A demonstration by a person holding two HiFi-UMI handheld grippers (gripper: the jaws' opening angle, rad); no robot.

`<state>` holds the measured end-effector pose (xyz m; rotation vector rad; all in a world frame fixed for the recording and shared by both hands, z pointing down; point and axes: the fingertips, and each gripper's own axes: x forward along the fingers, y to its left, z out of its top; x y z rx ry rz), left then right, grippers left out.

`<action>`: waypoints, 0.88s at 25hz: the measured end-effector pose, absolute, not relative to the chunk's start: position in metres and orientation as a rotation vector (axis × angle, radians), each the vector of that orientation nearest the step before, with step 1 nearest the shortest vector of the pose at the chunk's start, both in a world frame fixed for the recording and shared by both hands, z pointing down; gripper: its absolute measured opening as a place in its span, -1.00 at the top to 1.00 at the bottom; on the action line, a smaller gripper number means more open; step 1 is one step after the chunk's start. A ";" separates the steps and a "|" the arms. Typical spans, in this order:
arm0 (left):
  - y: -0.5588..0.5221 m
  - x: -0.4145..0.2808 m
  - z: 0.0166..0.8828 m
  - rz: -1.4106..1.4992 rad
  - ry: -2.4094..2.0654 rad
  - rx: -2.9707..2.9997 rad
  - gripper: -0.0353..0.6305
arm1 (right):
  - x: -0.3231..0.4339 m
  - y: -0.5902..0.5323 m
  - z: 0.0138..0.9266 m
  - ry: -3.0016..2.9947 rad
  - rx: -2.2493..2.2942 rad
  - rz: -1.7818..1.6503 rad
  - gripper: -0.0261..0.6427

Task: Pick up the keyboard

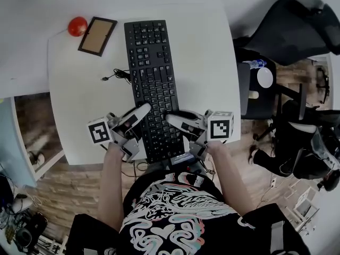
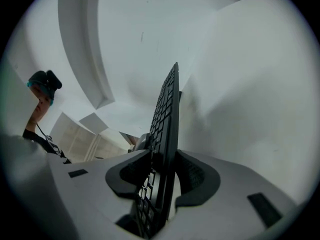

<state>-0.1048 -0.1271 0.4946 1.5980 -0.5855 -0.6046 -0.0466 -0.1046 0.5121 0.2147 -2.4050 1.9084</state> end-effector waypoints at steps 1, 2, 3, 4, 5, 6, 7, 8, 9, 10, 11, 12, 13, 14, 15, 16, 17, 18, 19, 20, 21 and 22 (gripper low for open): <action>-0.128 -0.105 0.493 -0.608 -0.584 1.603 0.61 | -0.046 -0.105 0.510 -2.423 0.219 1.893 0.48; -0.129 -0.105 0.491 -0.616 -0.582 1.607 0.61 | -0.046 -0.106 0.507 -2.443 0.223 1.875 0.48; -0.130 -0.106 0.489 -0.626 -0.580 1.610 0.61 | -0.046 -0.107 0.503 -2.461 0.225 1.860 0.48; -0.131 -0.107 0.486 -0.634 -0.581 1.612 0.61 | -0.046 -0.108 0.500 -2.476 0.226 1.848 0.48; -0.132 -0.107 0.484 -0.639 -0.582 1.614 0.61 | -0.047 -0.110 0.496 -2.489 0.226 1.840 0.48; -0.132 -0.108 0.482 -0.642 -0.583 1.615 0.61 | -0.047 -0.111 0.493 -2.501 0.226 1.835 0.48; -0.133 -0.108 0.481 -0.641 -0.586 1.617 0.60 | -0.047 -0.112 0.490 -2.511 0.226 1.831 0.48; -0.133 -0.108 0.481 -0.638 -0.591 1.618 0.59 | -0.048 -0.112 0.488 -2.519 0.226 1.826 0.48; -0.132 -0.108 0.480 -0.634 -0.596 1.622 0.59 | -0.048 -0.113 0.486 -2.527 0.225 1.818 0.48; -0.132 -0.108 0.480 -0.627 -0.602 1.628 0.59 | -0.048 -0.113 0.485 -2.534 0.226 1.808 0.48; -0.132 -0.108 0.480 -0.621 -0.607 1.635 0.58 | -0.048 -0.113 0.484 -2.541 0.227 1.796 0.48; -0.132 -0.108 0.480 -0.616 -0.611 1.643 0.58 | -0.048 -0.113 0.484 -2.547 0.229 1.783 0.48; -0.132 -0.108 0.480 -0.613 -0.614 1.653 0.58 | -0.048 -0.113 0.483 -2.554 0.232 1.771 0.48; -0.132 -0.108 0.479 -0.612 -0.615 1.662 0.58 | -0.048 -0.113 0.483 -2.562 0.234 1.760 0.48; -0.132 -0.108 0.478 -0.614 -0.615 1.670 0.58 | -0.048 -0.114 0.482 -2.569 0.236 1.751 0.48; -0.132 -0.108 0.478 -0.616 -0.615 1.676 0.58 | -0.048 -0.114 0.481 -2.577 0.240 1.742 0.48; -0.133 -0.108 0.477 -0.614 -0.615 1.682 0.58 | -0.047 -0.114 0.481 -2.585 0.243 1.734 0.48; -0.133 -0.107 0.477 -0.610 -0.618 1.689 0.58 | -0.047 -0.114 0.480 -2.593 0.247 1.727 0.48; -0.134 -0.108 0.476 -0.607 -0.624 1.695 0.58 | -0.047 -0.115 0.480 -2.602 0.250 1.722 0.48; -0.135 -0.108 0.475 -0.606 -0.632 1.700 0.58 | -0.048 -0.115 0.479 -2.609 0.252 1.717 0.48; -0.135 -0.109 0.474 -0.606 -0.639 1.706 0.58 | -0.048 -0.115 0.477 -2.618 0.255 1.712 0.48; -0.135 -0.109 0.472 -0.607 -0.642 1.713 0.58 | -0.048 -0.114 0.476 -2.626 0.258 1.706 0.48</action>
